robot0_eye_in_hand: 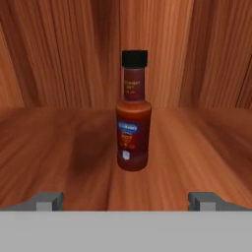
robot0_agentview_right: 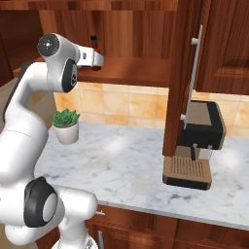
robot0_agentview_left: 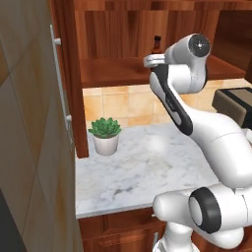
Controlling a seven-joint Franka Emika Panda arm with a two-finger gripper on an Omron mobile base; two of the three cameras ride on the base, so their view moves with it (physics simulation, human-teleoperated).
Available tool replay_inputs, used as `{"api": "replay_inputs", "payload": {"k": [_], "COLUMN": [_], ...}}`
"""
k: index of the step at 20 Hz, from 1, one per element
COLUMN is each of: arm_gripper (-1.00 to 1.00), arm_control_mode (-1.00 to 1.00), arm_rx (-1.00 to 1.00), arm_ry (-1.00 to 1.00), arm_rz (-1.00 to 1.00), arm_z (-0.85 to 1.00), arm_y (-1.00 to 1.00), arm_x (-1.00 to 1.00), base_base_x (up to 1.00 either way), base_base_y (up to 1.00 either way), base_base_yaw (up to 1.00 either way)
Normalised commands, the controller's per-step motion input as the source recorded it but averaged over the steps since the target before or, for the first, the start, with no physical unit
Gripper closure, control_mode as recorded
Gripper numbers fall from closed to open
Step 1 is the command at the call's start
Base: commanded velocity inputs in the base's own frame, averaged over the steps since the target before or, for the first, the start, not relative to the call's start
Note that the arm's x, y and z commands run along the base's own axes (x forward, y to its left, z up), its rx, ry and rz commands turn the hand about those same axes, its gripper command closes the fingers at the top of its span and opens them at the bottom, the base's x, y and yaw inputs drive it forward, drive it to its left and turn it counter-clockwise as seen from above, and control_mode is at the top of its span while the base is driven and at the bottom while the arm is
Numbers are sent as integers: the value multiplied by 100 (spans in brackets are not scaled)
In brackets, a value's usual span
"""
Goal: Take 2 condiments from the cabinet and move them on the counter near the stove.Make sure the condiments are lined up with each other, next to each other.
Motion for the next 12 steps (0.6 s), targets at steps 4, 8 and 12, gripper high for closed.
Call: {"api": "replay_inputs", "payload": {"k": [4, 8, 12], "arm_gripper": [-100, -100, -100], "arm_control_mode": [-100, -100, -100], "arm_rx": [0, 0, 0], "arm_ry": [2, 2, 2], "arm_rz": [-1, -2, -2], "arm_z": [0, 0, 0], "arm_y": [6, 1, 0], "arm_x": [19, 19, 17], "base_base_x": [0, 0, 0], "base_base_y": [0, 0, 0], "base_base_yaw": [0, 0, 0]}}
